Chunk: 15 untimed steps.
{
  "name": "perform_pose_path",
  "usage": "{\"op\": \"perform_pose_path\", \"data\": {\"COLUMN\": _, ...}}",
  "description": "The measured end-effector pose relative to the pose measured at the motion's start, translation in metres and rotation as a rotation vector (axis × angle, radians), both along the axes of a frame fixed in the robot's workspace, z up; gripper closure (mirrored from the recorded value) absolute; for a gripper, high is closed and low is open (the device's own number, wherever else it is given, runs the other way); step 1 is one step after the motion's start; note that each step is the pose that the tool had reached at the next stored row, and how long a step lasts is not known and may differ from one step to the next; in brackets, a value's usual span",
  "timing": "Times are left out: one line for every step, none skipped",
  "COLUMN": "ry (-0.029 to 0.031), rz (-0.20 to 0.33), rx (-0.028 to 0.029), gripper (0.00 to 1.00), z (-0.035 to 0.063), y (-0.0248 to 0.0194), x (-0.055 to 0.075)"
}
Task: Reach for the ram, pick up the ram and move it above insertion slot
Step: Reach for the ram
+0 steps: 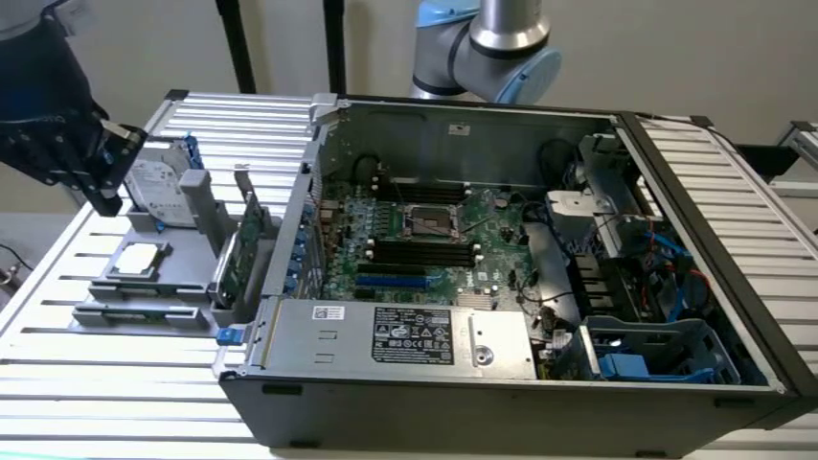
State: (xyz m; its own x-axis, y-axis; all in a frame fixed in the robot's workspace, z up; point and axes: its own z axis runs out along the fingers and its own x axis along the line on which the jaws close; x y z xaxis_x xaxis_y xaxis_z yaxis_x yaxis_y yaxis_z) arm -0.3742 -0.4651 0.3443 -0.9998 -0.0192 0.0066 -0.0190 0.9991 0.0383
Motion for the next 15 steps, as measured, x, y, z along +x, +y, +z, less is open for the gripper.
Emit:
{"op": "perform_pose_path", "data": {"ry": 0.0003, "rz": 0.000, "rx": 0.0000, "gripper": 0.89, "z": -0.0010, "y": -0.0012, "x": -0.0010}}
{"op": "perform_pose_path", "data": {"ry": 0.0005, "rz": 0.005, "rx": 0.0001, "gripper": 0.89, "z": -0.0016, "y": -0.0015, "x": -0.0016}}
{"op": "perform_pose_path", "data": {"ry": 0.0007, "rz": 0.018, "rx": 0.0001, "gripper": 0.89, "z": -0.0018, "y": -0.0015, "x": -0.0016}}
{"op": "perform_pose_path", "data": {"ry": 0.0010, "rz": 0.037, "rx": 0.0000, "gripper": 0.89, "z": -0.0019, "y": -0.0015, "x": -0.0017}}
{"op": "perform_pose_path", "data": {"ry": 0.0013, "rz": 0.056, "rx": -0.0001, "gripper": 0.89, "z": -0.0020, "y": -0.0015, "x": -0.0017}}
{"op": "perform_pose_path", "data": {"ry": 0.0012, "rz": 0.073, "rx": -0.0001, "gripper": 0.89, "z": -0.0021, "y": -0.0015, "x": -0.0017}}
{"op": "perform_pose_path", "data": {"ry": 0.0011, "rz": 0.092, "rx": 0.0000, "gripper": 0.89, "z": -0.0024, "y": -0.0015, "x": -0.0017}}
{"op": "perform_pose_path", "data": {"ry": 0.0012, "rz": 0.110, "rx": 0.0000, "gripper": 0.89, "z": -0.0025, "y": -0.0015, "x": -0.0017}}
{"op": "perform_pose_path", "data": {"ry": 0.0012, "rz": 0.128, "rx": -0.0001, "gripper": 0.89, "z": -0.0026, "y": -0.0015, "x": -0.0016}}
{"op": "perform_pose_path", "data": {"ry": 0.0012, "rz": 0.146, "rx": -0.0001, "gripper": 0.89, "z": -0.0028, "y": -0.0015, "x": -0.0017}}
{"op": "perform_pose_path", "data": {"ry": 0.0012, "rz": 0.164, "rx": -0.0001, "gripper": 0.89, "z": -0.0029, "y": -0.0015, "x": -0.0017}}
{"op": "perform_pose_path", "data": {"ry": 0.0012, "rz": 0.183, "rx": -0.0001, "gripper": 0.89, "z": -0.0031, "y": -0.0015, "x": -0.0017}}
{"op": "perform_pose_path", "data": {"ry": 0.0012, "rz": 0.200, "rx": -0.0001, "gripper": 0.89, "z": -0.0032, "y": -0.0015, "x": -0.0016}}
{"op": "perform_pose_path", "data": {"ry": 0.0011, "rz": 0.220, "rx": 0.0000, "gripper": 0.89, "z": -0.0035, "y": -0.0015, "x": -0.0016}}
{"op": "perform_pose_path", "data": {"ry": 0.0012, "rz": 0.238, "rx": 0.0000, "gripper": 0.89, "z": -0.0036, "y": -0.0015, "x": -0.0017}}
